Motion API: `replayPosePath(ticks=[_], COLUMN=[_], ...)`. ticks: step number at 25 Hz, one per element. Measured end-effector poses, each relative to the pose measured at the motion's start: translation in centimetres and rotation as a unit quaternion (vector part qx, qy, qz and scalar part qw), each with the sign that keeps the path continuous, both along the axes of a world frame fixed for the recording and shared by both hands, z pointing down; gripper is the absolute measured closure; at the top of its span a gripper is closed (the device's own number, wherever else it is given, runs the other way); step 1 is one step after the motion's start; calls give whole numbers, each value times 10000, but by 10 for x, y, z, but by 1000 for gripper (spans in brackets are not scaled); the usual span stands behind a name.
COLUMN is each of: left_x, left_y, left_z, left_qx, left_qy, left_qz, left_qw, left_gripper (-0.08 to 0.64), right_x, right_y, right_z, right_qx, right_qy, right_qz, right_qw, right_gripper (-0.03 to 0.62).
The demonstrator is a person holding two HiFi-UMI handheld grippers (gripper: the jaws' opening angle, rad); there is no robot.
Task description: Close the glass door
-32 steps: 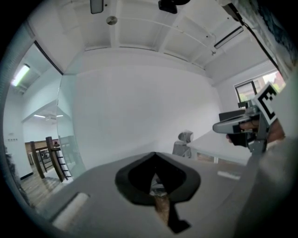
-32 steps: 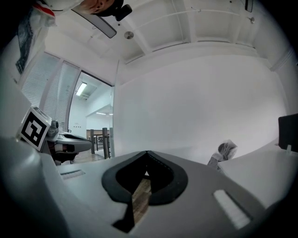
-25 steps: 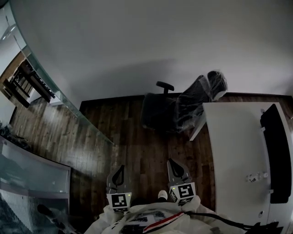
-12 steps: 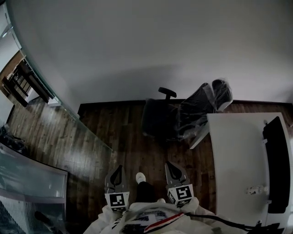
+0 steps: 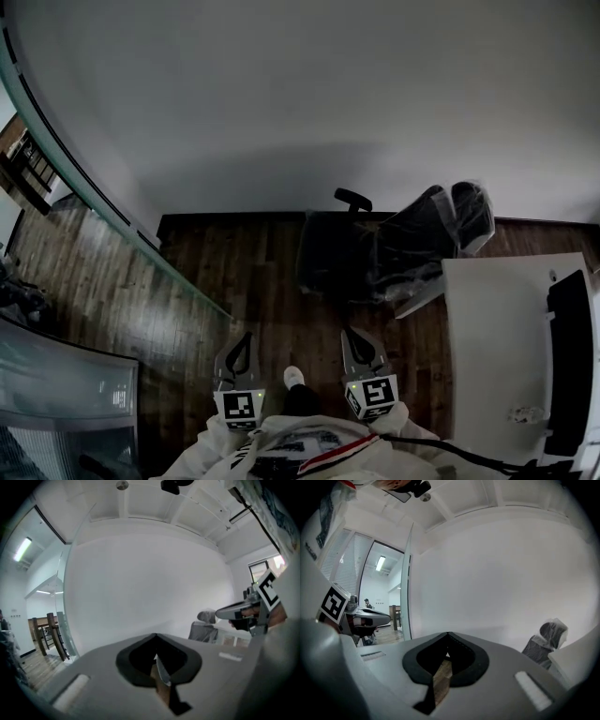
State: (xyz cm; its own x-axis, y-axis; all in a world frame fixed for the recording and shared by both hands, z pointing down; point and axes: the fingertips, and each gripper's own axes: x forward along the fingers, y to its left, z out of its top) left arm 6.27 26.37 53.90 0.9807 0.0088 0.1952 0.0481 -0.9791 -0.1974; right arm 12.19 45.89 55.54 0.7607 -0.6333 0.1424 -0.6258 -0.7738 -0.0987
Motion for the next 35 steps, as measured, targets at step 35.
replayPosePath(ticks=[35], left_x=[127], left_y=[-263], left_z=[19], left_qx=[-191], left_qy=[-50], left_qz=[-2730], left_qw=[9618], left_gripper=[558], right_x=[213], right_y=[-328], right_z=[17], right_qx=[-93], right_qy=[-123], right_qz=[-2681], right_qw=[9633], right_gripper=[588])
